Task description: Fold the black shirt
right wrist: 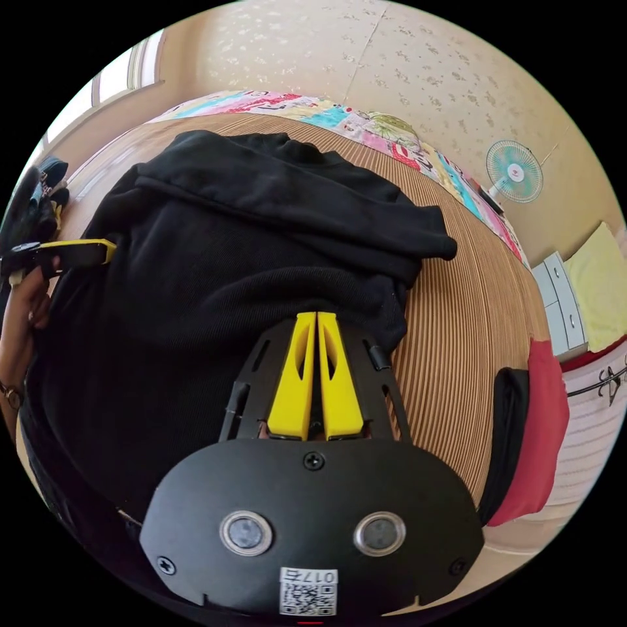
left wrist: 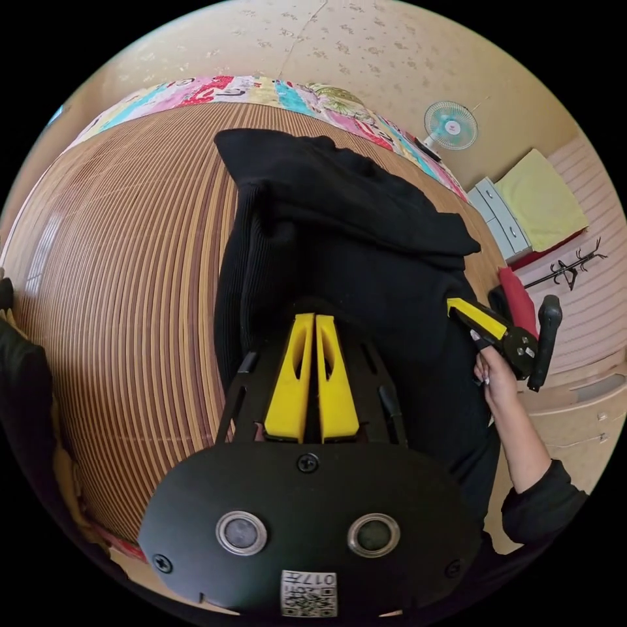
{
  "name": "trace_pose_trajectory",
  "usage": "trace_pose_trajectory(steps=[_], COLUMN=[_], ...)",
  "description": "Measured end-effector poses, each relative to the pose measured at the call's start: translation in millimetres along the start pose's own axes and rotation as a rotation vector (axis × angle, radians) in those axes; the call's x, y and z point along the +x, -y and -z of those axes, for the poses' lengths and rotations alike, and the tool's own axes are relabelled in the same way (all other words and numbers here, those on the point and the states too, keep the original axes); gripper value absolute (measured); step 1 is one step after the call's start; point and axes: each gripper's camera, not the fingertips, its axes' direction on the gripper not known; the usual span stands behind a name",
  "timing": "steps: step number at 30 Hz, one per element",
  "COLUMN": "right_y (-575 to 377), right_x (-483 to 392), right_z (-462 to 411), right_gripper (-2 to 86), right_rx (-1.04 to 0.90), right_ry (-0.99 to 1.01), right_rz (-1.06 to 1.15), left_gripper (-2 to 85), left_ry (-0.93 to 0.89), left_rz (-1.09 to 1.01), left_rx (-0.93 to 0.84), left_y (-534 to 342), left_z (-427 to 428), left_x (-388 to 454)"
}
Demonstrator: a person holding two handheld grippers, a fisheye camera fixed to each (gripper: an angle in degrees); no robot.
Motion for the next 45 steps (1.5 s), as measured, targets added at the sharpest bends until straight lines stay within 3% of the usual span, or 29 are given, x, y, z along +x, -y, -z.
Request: trace_pose_trajectory(steps=[7,13,16,22,29,34,37,41,45], right_y=[14.4,14.3,15.0,16.3,18.3,22.2,16.6,-37.7,-108.3], right_x=[2.4,9.9,7.1,10.7,41.7,62.3,96.1,169.9,233.1], right_z=[6.8,23.0,31.9,50.9,75.7,99.8,126.6,194.4,228.1], right_gripper=[0.4,0.4,0.3,0.2,0.3,0.4,0.5,1.0,2.8], right_rx=[0.033,0.045,0.046,0.052,0.055,0.046,0.026,0.177,0.106], right_ry=[0.038,0.095,0.073,0.047,0.106,0.121,0.215,0.616,0.702], right_rz=[-0.071,-0.095,-0.086,-0.077,-0.1,-0.079,-0.118,-0.156,-0.238], left_gripper=[-1.0,-1.0,-0.9,-0.3,11.9,12.2,10.1,9.4,9.9], left_ry=[0.025,-0.064,-0.1,0.004,-0.013,-0.091,-0.208,-0.24,-0.287], left_rz=[-0.024,0.014,0.062,-0.15,0.094,0.121,0.091,0.099,0.152], left_rx=[0.08,0.075,0.086,0.153,0.106,-0.021,-0.002,-0.002,0.001], left_y=[2.6,-4.8,-38.8,-176.7,-287.7,-290.2,-291.0,-291.5,-292.6], left_z=[-11.4,-6.1,12.2,92.5,134.9,113.3,121.2,130.0,126.5], left_x=[-5.7,-23.7,-31.1,6.1,-51.7,-81.8,-93.1,-107.2,-123.5])
